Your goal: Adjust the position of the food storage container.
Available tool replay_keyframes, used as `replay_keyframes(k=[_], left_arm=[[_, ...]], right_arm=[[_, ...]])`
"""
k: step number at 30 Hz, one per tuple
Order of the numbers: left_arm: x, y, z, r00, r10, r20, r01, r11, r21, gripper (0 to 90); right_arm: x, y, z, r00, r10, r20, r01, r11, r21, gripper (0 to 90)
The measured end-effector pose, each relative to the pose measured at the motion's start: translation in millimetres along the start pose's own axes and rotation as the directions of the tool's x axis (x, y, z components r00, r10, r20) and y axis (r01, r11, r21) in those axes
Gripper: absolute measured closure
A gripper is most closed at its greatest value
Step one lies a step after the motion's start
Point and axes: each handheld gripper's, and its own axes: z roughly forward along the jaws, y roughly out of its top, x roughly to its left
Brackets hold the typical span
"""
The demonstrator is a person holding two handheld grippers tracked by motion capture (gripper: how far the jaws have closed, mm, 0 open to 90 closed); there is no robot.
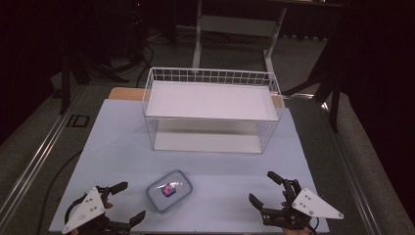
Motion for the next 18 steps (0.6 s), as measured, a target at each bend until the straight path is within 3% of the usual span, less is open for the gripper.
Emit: replay_keyframes(k=[4,5,6,7,8,9,10,11,12,13,14,15,16,18], left_arm=[[9.0,-5.6,-1.7,0.9999,-0.012,-0.009,0.012,0.9994,0.032,19.0],[13.0,-7.6,-1.4,0.9996,-0.026,-0.007,0.026,0.9988,0.042,26.7],[17.6,-9.9,-0.7,0.9991,-0.043,0.003,0.043,0.9974,0.058,26.7],[21.4,-12.9,0.6,0.9986,-0.053,0.0,0.053,0.9959,0.074,41.4],[24.6,-16.5,2.6,0.9984,-0.056,-0.001,0.056,0.994,0.093,41.4],[27.7,-20.0,6.0,0.998,-0.062,0.009,0.061,0.9891,0.134,53.7],[31.6,-27.7,13.1,0.9982,-0.054,0.027,0.048,0.9781,0.203,54.2],[31.6,-27.7,13.1,0.9982,-0.054,0.027,0.048,0.9781,0.203,60.1],[33.5,-30.7,17.0,0.9973,-0.062,0.038,0.051,0.9682,0.245,60.1],[34.0,-33.6,19.8,0.997,-0.06,0.05,0.045,0.9634,0.264,62.4],[34.1,-35.6,22.3,0.9962,-0.056,0.066,0.034,0.956,0.291,72.1],[31.7,-37.6,29.1,0.9951,-0.05,0.085,0.018,0.9391,0.343,75.2],[30.1,-38.2,32.5,0.9942,-0.048,0.096,0.009,0.9304,0.366,78.6],[28.0,-39.0,35.3,0.9932,-0.042,0.109,-0.002,0.928,0.373,81.1]], right_arm=[[2.0,-0.1,2.1,1.0,-0.005,-0.004,0.005,1.0,0.003,14.2],[2.2,-0.2,2.8,1.0,-0.004,-0.004,0.004,1.0,0.004,14.2],[2.2,-0.2,2.8,1.0,-0.004,-0.004,0.004,1.0,0.004,14.2],[2.3,-0.7,4.2,1.0,-0.002,-0.009,0.002,1.0,0.005,14.2],[2.3,-0.7,4.2,1.0,-0.002,-0.009,0.002,1.0,0.005,14.2],[2.5,-1.4,5.4,0.9998,0.007,-0.018,-0.007,1.0,0.007,14.2],[3.0,-1.7,5.9,0.9997,0.011,-0.02,-0.011,1.0,0.011,14.3],[3.0,-1.7,5.9,0.9997,0.011,-0.02,-0.011,1.0,0.011,14.3],[3.5,-1.9,6.3,0.9998,0.009,-0.018,-0.009,1.0,0.012,14.3],[4.0,-1.9,6.5,0.9998,0.006,-0.02,-0.005,1.0,0.016,14.2],[4.6,-1.7,6.4,0.9998,0.001,-0.018,0.0,1.0,0.012,14.2],[4.8,-1.5,6.4,0.9998,0.0,-0.018,0.0,1.0,0.011,14.2],[4.7,-1.5,6.4,0.9998,-0.001,-0.019,0.001,1.0,0.011,14.2],[4.4,-1.5,6.4,0.9998,0.001,-0.019,-0.001,1.0,0.011,14.2]])
